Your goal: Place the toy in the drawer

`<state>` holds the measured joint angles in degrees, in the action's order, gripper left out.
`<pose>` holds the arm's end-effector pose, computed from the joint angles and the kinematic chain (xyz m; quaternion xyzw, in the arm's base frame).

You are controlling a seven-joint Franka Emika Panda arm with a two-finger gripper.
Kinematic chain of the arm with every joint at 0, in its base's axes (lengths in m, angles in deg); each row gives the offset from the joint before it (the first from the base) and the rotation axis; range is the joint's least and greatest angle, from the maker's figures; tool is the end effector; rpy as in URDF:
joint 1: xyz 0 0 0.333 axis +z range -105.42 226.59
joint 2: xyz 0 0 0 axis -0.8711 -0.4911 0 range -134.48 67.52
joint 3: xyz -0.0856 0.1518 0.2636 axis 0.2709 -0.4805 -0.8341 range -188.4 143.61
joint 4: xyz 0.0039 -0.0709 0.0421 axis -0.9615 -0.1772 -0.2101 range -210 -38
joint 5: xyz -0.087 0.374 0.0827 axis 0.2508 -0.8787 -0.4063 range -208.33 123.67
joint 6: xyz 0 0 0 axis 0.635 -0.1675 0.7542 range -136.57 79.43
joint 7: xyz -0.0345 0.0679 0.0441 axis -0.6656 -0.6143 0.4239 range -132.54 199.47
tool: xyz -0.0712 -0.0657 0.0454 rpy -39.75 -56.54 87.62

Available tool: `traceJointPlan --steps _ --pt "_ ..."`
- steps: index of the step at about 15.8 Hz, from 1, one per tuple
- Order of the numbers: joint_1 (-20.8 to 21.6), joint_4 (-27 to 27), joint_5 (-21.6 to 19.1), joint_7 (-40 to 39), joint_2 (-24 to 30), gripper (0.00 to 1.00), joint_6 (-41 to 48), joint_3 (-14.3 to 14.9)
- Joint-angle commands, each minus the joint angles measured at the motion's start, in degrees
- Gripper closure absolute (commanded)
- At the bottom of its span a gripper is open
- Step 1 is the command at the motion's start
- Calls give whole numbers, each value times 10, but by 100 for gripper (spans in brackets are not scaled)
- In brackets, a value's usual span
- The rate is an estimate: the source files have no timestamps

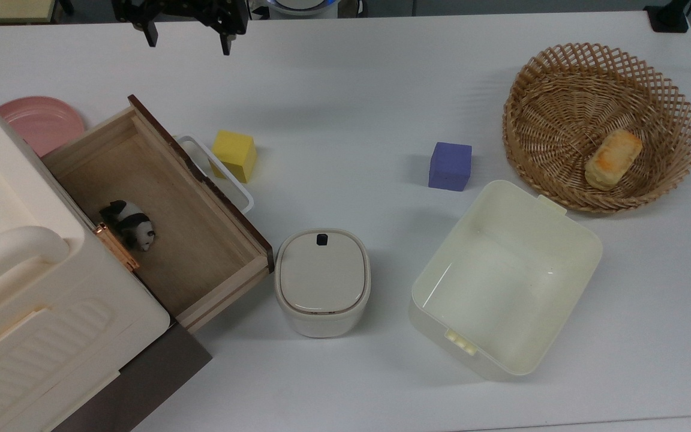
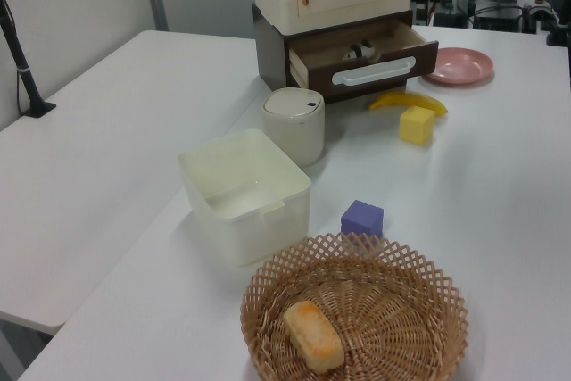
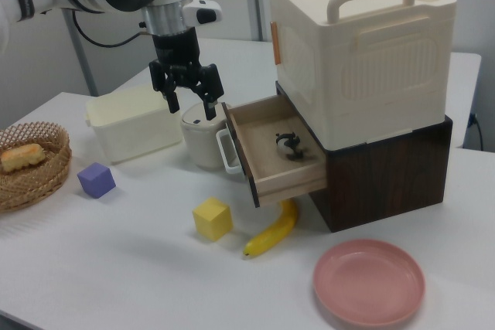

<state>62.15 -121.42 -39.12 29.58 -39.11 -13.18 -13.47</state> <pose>0.5811 -0.0765 0.5931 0.9989 -0.0289 -0.0154 0.0343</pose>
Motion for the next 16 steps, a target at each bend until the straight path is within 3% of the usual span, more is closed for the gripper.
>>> traceJointPlan --steps 1,16 --pt "-10 -6 1 11 9 0 10 -9" --pt "-19 -5 7 10 8 0 8 -15"
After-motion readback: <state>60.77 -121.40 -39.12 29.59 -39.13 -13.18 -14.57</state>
